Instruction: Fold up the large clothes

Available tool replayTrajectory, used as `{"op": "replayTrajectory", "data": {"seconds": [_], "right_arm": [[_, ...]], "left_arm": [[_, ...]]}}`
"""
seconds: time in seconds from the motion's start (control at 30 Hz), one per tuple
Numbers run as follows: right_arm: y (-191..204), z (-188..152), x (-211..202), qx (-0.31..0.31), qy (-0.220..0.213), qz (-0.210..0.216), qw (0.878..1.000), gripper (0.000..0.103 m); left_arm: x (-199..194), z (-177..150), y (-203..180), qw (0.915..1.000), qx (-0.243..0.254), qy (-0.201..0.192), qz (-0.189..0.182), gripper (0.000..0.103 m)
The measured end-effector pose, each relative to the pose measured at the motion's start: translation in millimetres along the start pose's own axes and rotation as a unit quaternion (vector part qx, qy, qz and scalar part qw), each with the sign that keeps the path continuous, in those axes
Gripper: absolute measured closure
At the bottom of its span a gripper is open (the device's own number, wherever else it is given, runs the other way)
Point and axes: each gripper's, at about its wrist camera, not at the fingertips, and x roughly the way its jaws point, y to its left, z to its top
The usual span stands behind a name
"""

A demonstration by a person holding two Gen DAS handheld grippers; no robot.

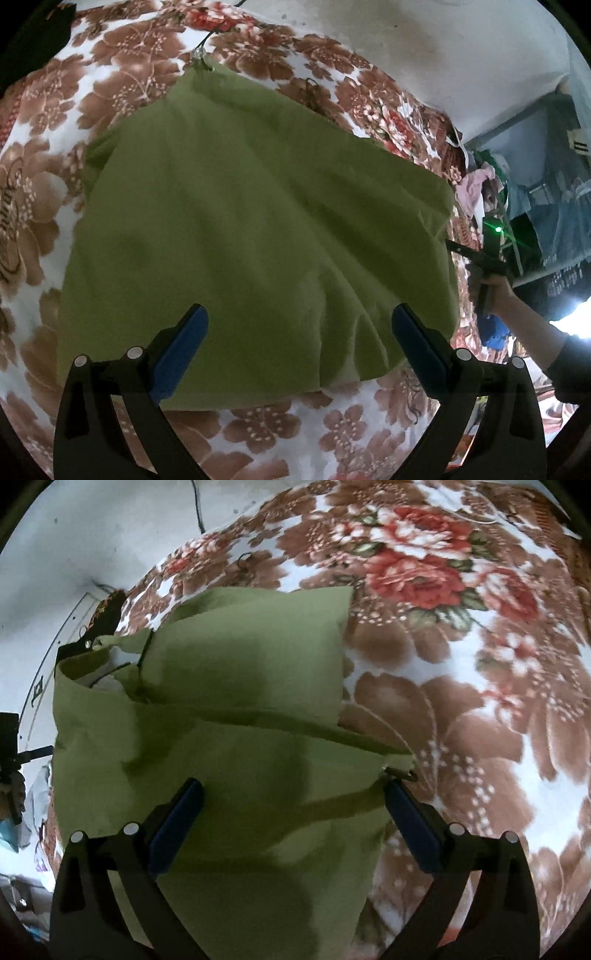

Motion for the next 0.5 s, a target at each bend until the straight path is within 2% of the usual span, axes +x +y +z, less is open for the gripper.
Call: {"op": "replayTrajectory", "data": {"seconds": [0.23, 0.4, 0.47, 0.5], "right_arm": [[-20, 6, 20, 0.014, 0.012, -0.019, 1.000, 0.005], [-39, 2, 22, 0.042, 0.020, 0.001, 0.999, 0.005], [-47, -1, 21, 0.061, 0.016, 0.020, 0.998, 0.005], [-50, -4, 22, 0.068, 0.018, 0.029, 0.997, 0.006]], "left_arm": [[13, 6, -19, 0.9998, 0.004, -0.001, -0.017, 0.005], [17, 10, -30, 0.9996, 0.016, -0.006, -0.022, 0.005], [17, 14, -32, 0.9996, 0.022, -0.015, -0.012, 0.005], [18, 17, -32, 0.9994, 0.027, -0.021, 0.006, 0.005]]}}
